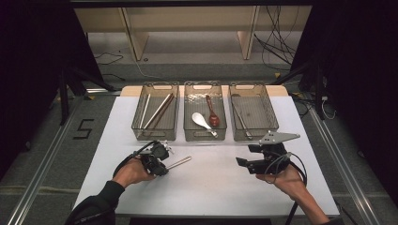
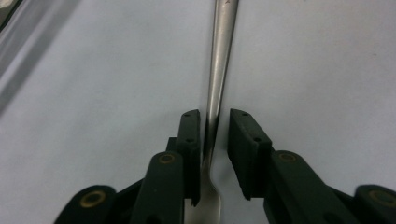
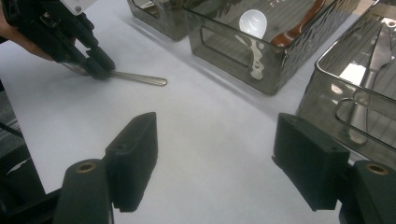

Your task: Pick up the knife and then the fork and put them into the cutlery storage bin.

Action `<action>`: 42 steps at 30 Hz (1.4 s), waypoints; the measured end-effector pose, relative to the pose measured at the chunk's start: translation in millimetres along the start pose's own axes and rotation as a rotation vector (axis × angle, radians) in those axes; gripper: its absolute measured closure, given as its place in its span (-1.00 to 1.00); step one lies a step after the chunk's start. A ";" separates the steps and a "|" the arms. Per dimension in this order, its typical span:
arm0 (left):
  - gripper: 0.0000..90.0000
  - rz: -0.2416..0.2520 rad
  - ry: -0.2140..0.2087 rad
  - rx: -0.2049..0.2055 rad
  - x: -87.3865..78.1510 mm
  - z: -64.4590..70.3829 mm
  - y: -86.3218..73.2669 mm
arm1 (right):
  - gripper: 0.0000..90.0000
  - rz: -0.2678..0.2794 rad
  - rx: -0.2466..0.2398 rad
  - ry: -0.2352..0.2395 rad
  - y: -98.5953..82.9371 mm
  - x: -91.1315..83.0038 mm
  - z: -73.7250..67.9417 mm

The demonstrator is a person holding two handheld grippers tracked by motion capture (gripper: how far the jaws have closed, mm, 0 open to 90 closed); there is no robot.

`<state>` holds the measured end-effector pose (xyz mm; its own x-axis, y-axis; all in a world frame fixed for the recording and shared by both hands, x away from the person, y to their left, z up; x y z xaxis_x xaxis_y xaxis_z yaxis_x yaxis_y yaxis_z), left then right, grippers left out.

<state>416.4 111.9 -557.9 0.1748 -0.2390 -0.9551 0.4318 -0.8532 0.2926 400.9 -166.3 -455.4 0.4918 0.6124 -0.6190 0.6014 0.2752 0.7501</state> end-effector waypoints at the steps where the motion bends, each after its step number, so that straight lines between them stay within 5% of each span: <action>1: 0.68 -0.005 0.001 0.008 0.0 0.0 0.1 | -0.30 0.000 0.000 0.001 0.0 0.0 0.0; 23: 0.86 -0.002 0.009 0.074 -0.1 1.5 2.2 | -0.30 -0.002 -0.009 0.005 0.7 0.1 -1.9; 42: 0.87 0.065 0.006 0.058 -15.4 3.3 8.8 | -0.30 -0.003 -0.007 0.006 0.7 -0.2 -2.3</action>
<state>414.5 106.5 -540.8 0.2065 -0.2918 -0.9339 0.3679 -0.8613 0.3504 399.8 -164.5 -454.2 0.4863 0.6158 -0.6199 0.5984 0.2822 0.7498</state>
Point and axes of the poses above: each handheld gripper's, and its own axes: x roughly forward along the jaws, y roughly out of its top, z roughly to its right, the point moved 10 cm from there along x, roughly forward along the jaws, and after that the axes turned 9 degrees about x, right-handed, at the moved point
